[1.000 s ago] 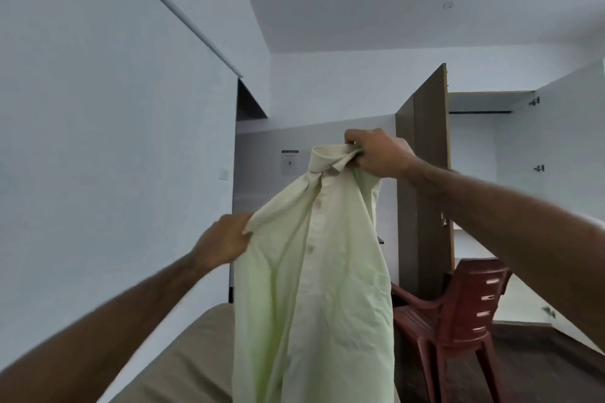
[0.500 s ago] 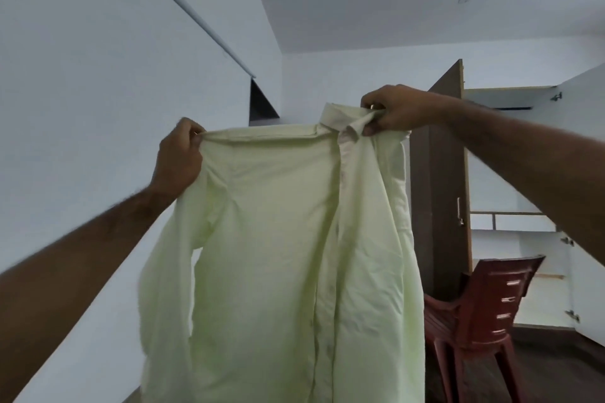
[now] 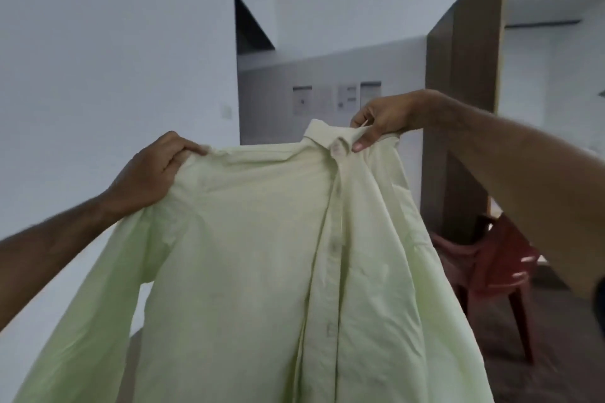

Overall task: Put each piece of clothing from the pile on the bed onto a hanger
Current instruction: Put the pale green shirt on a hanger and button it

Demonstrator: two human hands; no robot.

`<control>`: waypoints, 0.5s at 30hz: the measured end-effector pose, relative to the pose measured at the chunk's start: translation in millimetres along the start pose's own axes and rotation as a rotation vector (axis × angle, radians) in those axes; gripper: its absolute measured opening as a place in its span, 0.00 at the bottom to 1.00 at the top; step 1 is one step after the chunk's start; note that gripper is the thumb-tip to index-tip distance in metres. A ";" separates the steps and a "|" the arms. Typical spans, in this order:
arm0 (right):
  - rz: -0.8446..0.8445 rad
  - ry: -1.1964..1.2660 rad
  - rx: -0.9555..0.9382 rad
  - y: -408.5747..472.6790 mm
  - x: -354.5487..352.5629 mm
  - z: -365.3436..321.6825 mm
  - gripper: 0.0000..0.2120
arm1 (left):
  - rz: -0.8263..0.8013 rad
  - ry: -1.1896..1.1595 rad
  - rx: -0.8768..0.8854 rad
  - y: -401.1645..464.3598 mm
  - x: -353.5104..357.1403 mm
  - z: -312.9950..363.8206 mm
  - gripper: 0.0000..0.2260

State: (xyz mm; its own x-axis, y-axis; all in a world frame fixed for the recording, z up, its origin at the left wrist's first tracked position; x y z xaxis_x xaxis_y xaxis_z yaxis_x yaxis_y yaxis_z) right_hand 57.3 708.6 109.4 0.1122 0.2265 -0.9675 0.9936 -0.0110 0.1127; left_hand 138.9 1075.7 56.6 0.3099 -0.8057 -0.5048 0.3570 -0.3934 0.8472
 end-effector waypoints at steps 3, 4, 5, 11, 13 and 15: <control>-0.060 -0.182 0.098 83.1 75.2 54.2 0.17 | -0.277 0.178 -0.052 -18.5 103.9 -61.0 0.15; -0.106 -0.238 0.124 108.3 102.4 72.0 0.19 | -0.378 0.274 -0.028 -28.1 142.2 -80.8 0.19; -0.146 -0.273 0.148 132.7 128.4 90.5 0.20 | -0.457 0.361 -0.002 -36.8 178.4 -100.1 0.21; 0.292 -0.350 0.320 247.8 304.9 197.1 0.27 | -0.614 0.684 -0.123 -101.3 365.1 -218.3 0.31; 0.226 -0.305 0.383 252.4 409.8 229.3 0.35 | -0.703 0.759 -0.245 -143.0 420.9 -252.8 0.25; -0.001 -0.228 0.388 238.4 514.2 256.3 0.43 | -0.720 0.552 -0.365 -186.0 468.7 -261.2 0.22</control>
State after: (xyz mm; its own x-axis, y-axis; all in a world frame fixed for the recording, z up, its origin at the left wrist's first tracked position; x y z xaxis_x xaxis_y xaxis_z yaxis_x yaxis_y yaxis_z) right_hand 355.7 572.9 -419.2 0.0682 0.0066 -0.9977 0.9210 -0.3848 0.0604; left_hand 447.9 886.9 -380.8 0.2463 -0.0695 -0.9667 0.8446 -0.4739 0.2493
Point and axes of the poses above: each hand's wrist, its own y-axis towards the middle knuckle, its own x-axis out of the palm, z = x × y, the point moved 9 cm from there along y, towards the middle knuckle, and after that the axes turned 8 degrees about -y, right-handed, at the moved point
